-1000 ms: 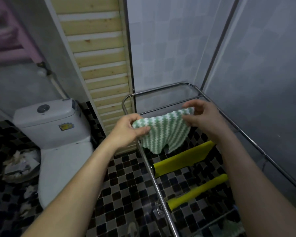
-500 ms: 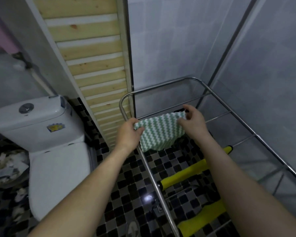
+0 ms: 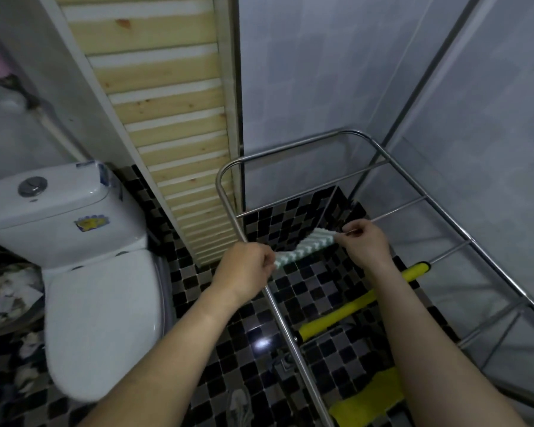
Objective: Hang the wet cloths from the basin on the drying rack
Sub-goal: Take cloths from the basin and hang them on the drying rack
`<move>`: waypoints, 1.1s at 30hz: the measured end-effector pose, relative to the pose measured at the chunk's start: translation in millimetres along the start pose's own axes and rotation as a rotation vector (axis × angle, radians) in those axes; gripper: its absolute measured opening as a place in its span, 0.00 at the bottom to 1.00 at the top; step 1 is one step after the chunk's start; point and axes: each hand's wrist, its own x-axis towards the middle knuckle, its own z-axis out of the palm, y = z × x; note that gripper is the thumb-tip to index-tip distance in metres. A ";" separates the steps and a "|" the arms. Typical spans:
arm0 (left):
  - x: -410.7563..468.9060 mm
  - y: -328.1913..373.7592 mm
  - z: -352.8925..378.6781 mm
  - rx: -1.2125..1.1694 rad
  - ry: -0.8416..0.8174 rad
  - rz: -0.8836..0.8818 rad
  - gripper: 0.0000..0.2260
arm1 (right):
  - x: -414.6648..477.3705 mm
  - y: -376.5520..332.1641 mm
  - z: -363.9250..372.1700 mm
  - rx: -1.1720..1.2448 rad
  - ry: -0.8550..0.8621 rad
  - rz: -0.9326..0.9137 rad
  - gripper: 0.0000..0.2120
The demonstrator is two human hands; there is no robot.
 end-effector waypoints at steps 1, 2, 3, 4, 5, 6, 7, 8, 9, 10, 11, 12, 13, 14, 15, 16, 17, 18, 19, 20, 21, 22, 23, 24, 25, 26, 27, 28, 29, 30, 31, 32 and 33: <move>-0.4 0.7 0.9 0.014 0.013 0.024 0.06 | 0.4 0.2 1.3 -0.001 -0.005 0.006 0.06; -1.0 0.2 1.9 0.020 0.028 0.050 0.06 | 1.1 0.1 3.3 0.000 0.004 0.009 0.05; -1.6 -1.0 3.5 0.022 0.039 0.075 0.05 | 1.4 0.2 5.0 -0.002 0.017 0.008 0.05; -3.0 -1.9 5.5 0.029 0.043 0.096 0.05 | 1.7 0.5 5.7 -0.012 0.025 0.002 0.04; -4.2 -3.0 7.3 0.039 0.048 0.116 0.06 | 2.4 1.3 5.6 -0.030 0.026 -0.006 0.04; -5.7 -3.4 8.7 0.046 0.054 0.130 0.06 | 3.1 1.9 4.3 -0.063 0.025 -0.017 0.04; -6.6 -4.2 10.0 0.042 0.065 0.138 0.07 | 3.7 2.4 3.4 -0.115 0.027 -0.027 0.04; -7.4 -4.7 10.0 0.033 0.078 0.136 0.07 | 2.8 2.5 2.8 -0.201 0.043 -0.047 0.05; -7.7 -5.1 9.9 0.024 0.087 0.127 0.07 | 2.0 2.6 2.8 -0.314 0.071 -0.091 0.07; -8.3 -5.1 9.6 0.020 0.089 0.117 0.08 | 0.8 2.9 4.2 -0.430 0.097 -0.162 0.11; -8.9 -5.5 9.4 0.024 0.086 0.110 0.08 | -1.3 2.7 6.6 -0.518 0.104 -0.256 0.15; -9.5 -5.0 8.7 0.034 0.085 0.104 0.08 | -4.4 0.2 8.7 -0.572 0.081 -0.356 0.18; -10.6 -4.3 7.5 0.047 0.087 0.101 0.08 | -8.9 -1.8 11.3 -0.613 0.041 -0.455 0.18; -11.1 -3.3 6.2 0.063 0.093 0.100 0.08 | -12.1 -4.9 13.3 -0.662 -0.010 -0.546 0.17; -11.8 -2.3 6.0 0.083 0.097 0.104 0.08 | -14.7 -6.9 14.4 -0.723 -0.062 -0.615 0.15; -11.8 -1.5 6.0 0.110 0.097 0.109 0.08 | -14.7 -9.1 14.9 -0.779 -0.108 -0.648 0.13; -12.6 -0.2 6.4 0.141 0.093 0.114 0.08 | -12.9 -10.2 14.7 -0.827 -0.136 -0.653 0.13; -13.0 1.0 7.3 0.171 0.085 0.117 0.08 | -11.5 -12.5 13.9 -0.878 -0.152 -0.641 0.14; -14.6 1.6 8.4 0.187 0.075 0.111 0.08 | -9.9 -14.3 13.7 -0.929 -0.165 -0.632 0.14; -15.6 2.0 9.3 0.195 0.065 0.099 0.08 | -8.5 -16.0 13.7 -0.972 -0.173 -0.625 0.15; -16.8 2.0 10.1 0.204 0.056 0.083 0.08 | -7.4 -16.9 14.2 -0.993 -0.184 -0.619 0.15; -19.2 2.7 11.3 0.218 0.043 0.065 0.09 | -8.2 -17.4 14.2 -0.990 -0.201 -0.611 0.15; -19.3 2.7 12.0 0.230 0.033 0.048 0.10 | -7.5 -18.5 14.8 -0.976 -0.218 -0.601 0.16; -20.1 2.9 13.3 0.234 0.033 0.034 0.12 | -8.6 -21.1 14.2 -0.975 -0.230 -0.583 0.16; -22.2 4.4 14.7 0.223 0.044 0.022 0.14 | -11.0 -23.5 12.6 -0.979 -0.232 -0.575 0.17; -27.0 5.7 15.5 0.190 0.056 0.012 0.15 | -15.2 -25.0 11.1 -0.982 -0.232 -0.586 0.17; -31.1 6.1 16.1 0.135 0.068 0.016 0.16 | -18.2 -25.8 9.4 -0.966 -0.229 -0.604 0.19; -36.2 5.8 17.2 0.076 0.080 0.029 0.17 | -22.8 -26.5 7.2 -0.942 -0.226 -0.611 0.22; -43.8 5.7 17.8 0.029 0.107 0.045 0.17 | -28.4 -25.7 4.7 -0.916 -0.222 -0.611 0.24; -52.5 5.7 17.5 -0.015 0.145 0.055 0.17 | -35.3 -26.6 2.2 -0.884 -0.215 -0.616 0.25; -59.6 4.7 16.7 -0.057 0.184 0.057 0.17 | -40.4 -28.2 1.8 -0.849 -0.210 -0.624 0.24; -66.3 4.9 14.5 -0.101 0.225 0.050 0.16 | -45.8 -31.7 1.5 -0.817 -0.210 -0.636 0.22; -74.7 5.5 11.8 -0.141 0.264 0.030 0.15 | -53.3 -35.8 2.0 -0.791 -0.223 -0.654 0.20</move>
